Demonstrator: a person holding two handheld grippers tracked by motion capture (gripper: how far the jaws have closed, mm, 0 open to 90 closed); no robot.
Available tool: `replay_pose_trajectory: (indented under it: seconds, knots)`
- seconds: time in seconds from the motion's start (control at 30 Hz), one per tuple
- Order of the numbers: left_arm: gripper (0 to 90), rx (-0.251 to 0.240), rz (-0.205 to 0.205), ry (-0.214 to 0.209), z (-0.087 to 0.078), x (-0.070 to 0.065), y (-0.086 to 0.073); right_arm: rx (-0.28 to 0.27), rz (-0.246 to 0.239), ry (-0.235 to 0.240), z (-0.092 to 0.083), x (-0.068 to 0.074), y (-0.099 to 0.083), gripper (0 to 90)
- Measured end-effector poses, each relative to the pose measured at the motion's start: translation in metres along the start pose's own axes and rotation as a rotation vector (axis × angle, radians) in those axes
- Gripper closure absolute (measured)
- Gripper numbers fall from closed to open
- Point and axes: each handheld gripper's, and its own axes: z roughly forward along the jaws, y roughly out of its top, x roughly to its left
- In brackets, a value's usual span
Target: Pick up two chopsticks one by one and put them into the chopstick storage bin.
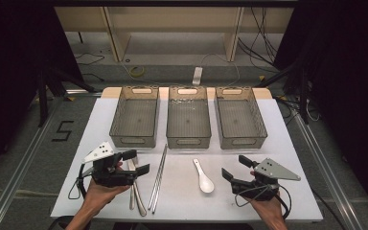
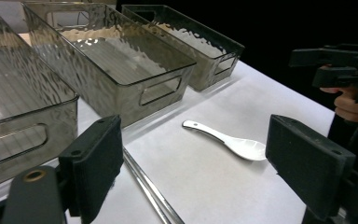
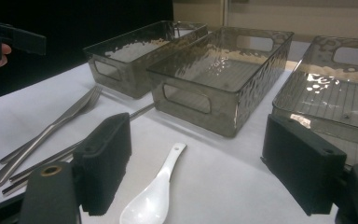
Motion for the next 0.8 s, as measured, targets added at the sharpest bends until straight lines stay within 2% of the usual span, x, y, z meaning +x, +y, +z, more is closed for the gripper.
replay_pose_trajectory:
  seconds: [0.23,0.47,0.6,0.7,0.8]
  knots:
    - [18.7,0.044,0.002,0.039,0.003,0.0,0.002,0.003,-0.002,-0.002,0.0,0.0,0.0,25.0]
    - [20.0,0.101,-0.009,0.056,0.008,0.0,0.007,0.016,0.001,-0.011,0.0,-0.001,0.0,25.4]
    - [22.1,0.173,0.0,0.085,0.015,-0.002,0.013,0.026,-0.003,-0.019,0.0,-0.001,0.0,25.6]
    - [22.2,0.288,0.01,0.096,0.025,-0.003,0.017,0.027,-0.002,-0.02,0.0,-0.001,0.0,25.6]
    - [24.7,0.383,-0.007,0.11,0.036,0.0,0.02,0.035,-0.01,-0.021,0.001,-0.001,0.0,25.6]
